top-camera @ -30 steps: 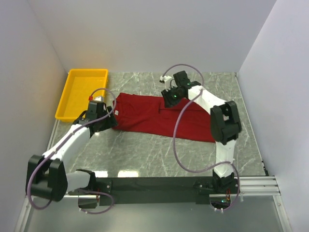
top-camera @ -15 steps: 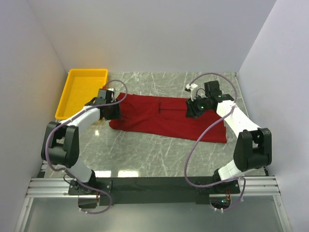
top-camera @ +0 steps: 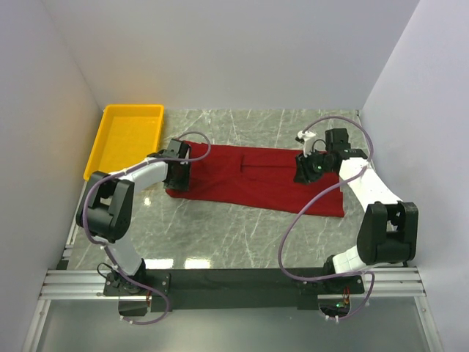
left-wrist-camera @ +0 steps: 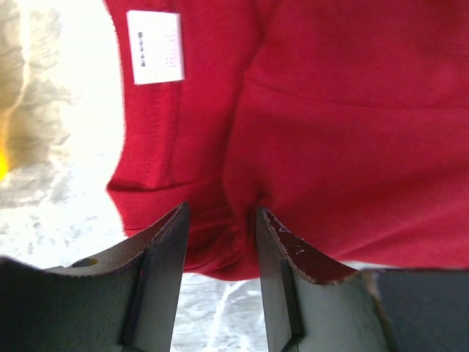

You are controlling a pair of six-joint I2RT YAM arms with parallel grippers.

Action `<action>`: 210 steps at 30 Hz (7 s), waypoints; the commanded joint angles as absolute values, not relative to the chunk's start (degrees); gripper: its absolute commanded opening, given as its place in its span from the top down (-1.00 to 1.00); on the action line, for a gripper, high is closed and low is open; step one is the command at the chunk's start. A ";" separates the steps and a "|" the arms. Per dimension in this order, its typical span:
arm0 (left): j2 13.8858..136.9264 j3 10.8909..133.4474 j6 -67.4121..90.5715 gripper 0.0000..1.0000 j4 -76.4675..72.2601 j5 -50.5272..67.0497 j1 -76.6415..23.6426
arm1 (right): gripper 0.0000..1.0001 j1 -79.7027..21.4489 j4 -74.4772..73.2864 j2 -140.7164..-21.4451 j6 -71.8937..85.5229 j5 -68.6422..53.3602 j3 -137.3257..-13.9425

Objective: Fold and stack the t-shirts
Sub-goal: Fold the tshirt

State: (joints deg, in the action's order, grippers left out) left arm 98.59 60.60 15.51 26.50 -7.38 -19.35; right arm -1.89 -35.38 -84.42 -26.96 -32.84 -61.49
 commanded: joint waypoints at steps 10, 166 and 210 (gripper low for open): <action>100.90 63.81 11.60 0.09 28.92 -11.08 -20.65 | 0.18 1.58 -35.86 -81.47 -28.39 -33.49 -59.41; 77.08 60.90 28.74 -0.08 35.51 3.77 -14.33 | 0.03 26.37 -43.25 -93.60 -26.64 -30.32 -68.65; 109.61 76.73 19.51 0.99 33.49 -2.90 -15.38 | 0.03 23.64 -37.88 -95.54 -23.29 -32.78 -64.25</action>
